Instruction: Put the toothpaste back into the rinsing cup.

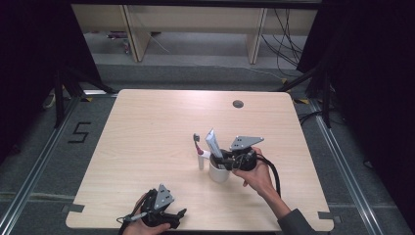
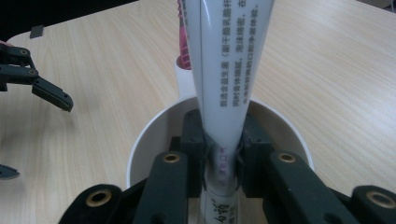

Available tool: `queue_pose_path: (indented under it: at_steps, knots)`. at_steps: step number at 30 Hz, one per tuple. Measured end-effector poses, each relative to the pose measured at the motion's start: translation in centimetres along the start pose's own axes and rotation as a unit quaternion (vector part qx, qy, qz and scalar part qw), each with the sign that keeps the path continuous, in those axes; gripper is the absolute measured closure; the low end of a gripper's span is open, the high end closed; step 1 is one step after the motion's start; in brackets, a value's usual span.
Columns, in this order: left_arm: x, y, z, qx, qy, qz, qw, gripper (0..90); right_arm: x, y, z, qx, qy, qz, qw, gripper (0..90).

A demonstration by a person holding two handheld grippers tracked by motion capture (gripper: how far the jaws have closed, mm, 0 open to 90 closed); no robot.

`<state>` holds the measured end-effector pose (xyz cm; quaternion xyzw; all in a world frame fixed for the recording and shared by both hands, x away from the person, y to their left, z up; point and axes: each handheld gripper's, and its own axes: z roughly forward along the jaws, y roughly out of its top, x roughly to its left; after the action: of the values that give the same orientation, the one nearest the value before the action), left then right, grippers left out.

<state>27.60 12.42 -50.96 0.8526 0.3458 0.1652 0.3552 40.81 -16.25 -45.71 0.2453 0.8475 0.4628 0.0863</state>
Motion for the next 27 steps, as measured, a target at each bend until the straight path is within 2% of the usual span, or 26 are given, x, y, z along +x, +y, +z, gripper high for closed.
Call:
queue_pose_path:
  at_steps: [1, 2, 5, 6, 8, 10, 14, 15, 16, 21, 23, 24, 27]
  knots:
    - [-0.1, 0.0, 0.1, -0.006, -0.001, -0.007, 1.0, 17.7, -0.1, 0.0, 0.0, -0.002, -0.001, -0.003, 1.0, 75.2]
    - [-0.2, -0.1, 0.1, -0.011, -0.005, -0.012, 0.9999, 17.6, 0.1, -0.1, 0.0, 0.0, 0.001, 0.007, 1.0, 74.6]
    - [-0.2, 0.0, 0.1, -0.009, -0.004, -0.012, 0.9999, 17.7, 0.0, -0.2, 0.0, 0.001, -0.003, 0.006, 1.0, 72.4]
    - [-0.2, 0.0, 0.1, -0.007, -0.004, -0.012, 0.9999, 17.6, -0.1, -0.2, 0.0, 0.0, -0.001, 0.004, 1.0, 71.9]
    - [-0.1, 0.0, 0.0, 0.004, -0.001, 0.003, 1.0, 17.6, -0.2, -0.2, -0.1, -0.001, -0.006, -0.001, 1.0, 70.6]
    - [-0.2, 0.0, 0.1, 0.004, -0.005, -0.003, 1.0, 17.6, -0.1, -0.2, -0.1, -0.002, 0.0, 0.007, 1.0, 68.1]
    - [-0.2, 0.0, 0.0, 0.002, -0.002, 0.001, 1.0, 17.6, 0.0, -0.2, -0.3, -0.008, -0.007, 0.016, 0.9998, 64.3]
    - [-0.2, 0.0, 0.0, 0.005, -0.001, 0.002, 1.0, 17.6, -0.2, -0.2, -0.4, -0.008, -0.001, 0.01, 0.9999, 62.7]
    - [-0.1, 0.0, 0.0, 0.007, -0.001, 0.004, 1.0, 17.6, -0.1, -0.2, -0.5, -0.014, -0.007, 0.007, 0.9999, 61.7]
    - [-0.1, 0.0, 0.0, 0.005, 0.0, 0.003, 1.0, 17.6, -0.2, 0.2, -1.3, -0.033, -0.009, 0.007, 0.9994, 58.9]
    - [-0.2, 0.0, 0.0, 0.006, 0.0, 0.002, 1.0, 17.6, -0.1, 0.3, -1.7, -0.03, -0.004, 0.017, 0.9994, 57.8]
    - [-0.2, 0.0, 0.0, 0.003, -0.001, 0.002, 1.0, 17.6, -0.3, 0.3, -1.8, -0.041, -0.013, 0.001, 0.9991, 57.3]
    - [-0.1, 0.0, 0.0, 0.006, 0.001, 0.004, 1.0, 17.7, -0.2, 0.4, -2.3, -0.04, -0.014, 0.008, 0.9991, 55.7]
